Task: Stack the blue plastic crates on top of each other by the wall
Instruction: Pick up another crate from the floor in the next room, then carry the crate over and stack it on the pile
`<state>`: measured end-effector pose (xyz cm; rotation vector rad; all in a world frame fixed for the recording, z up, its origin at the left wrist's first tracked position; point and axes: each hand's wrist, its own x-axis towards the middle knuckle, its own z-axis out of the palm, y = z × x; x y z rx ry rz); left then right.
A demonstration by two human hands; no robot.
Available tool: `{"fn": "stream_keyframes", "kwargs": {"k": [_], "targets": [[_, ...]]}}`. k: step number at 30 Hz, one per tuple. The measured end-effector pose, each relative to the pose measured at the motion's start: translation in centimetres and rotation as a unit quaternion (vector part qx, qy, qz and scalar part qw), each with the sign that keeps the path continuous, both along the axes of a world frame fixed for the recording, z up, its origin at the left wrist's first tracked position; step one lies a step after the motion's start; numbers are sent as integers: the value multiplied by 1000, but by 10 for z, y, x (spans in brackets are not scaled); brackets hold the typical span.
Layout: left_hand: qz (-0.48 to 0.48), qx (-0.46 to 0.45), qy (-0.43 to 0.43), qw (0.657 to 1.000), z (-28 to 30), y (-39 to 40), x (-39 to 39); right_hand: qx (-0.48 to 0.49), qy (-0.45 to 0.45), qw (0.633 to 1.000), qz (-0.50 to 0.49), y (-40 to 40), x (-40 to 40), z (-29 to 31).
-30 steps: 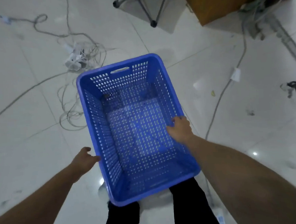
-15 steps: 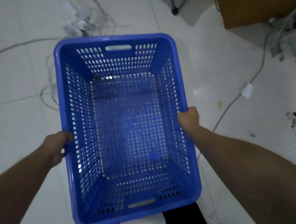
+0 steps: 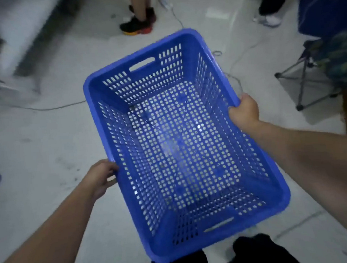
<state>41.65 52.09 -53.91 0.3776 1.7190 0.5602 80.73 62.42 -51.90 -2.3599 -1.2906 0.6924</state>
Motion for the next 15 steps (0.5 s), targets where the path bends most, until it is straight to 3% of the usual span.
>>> {"fn": "stream_keyframes", "kwargs": {"k": [4,9,15], "targets": [[159,68,5,985,65,-40,-89,54,-28,986,154,69,-135,94],[337,113,-8,935,103,-89,-158,125,-67,935,326,127,-313,177],[433,123,-26,893,112,-123,-227,177,-58,861,472,144,-523,232]]}}
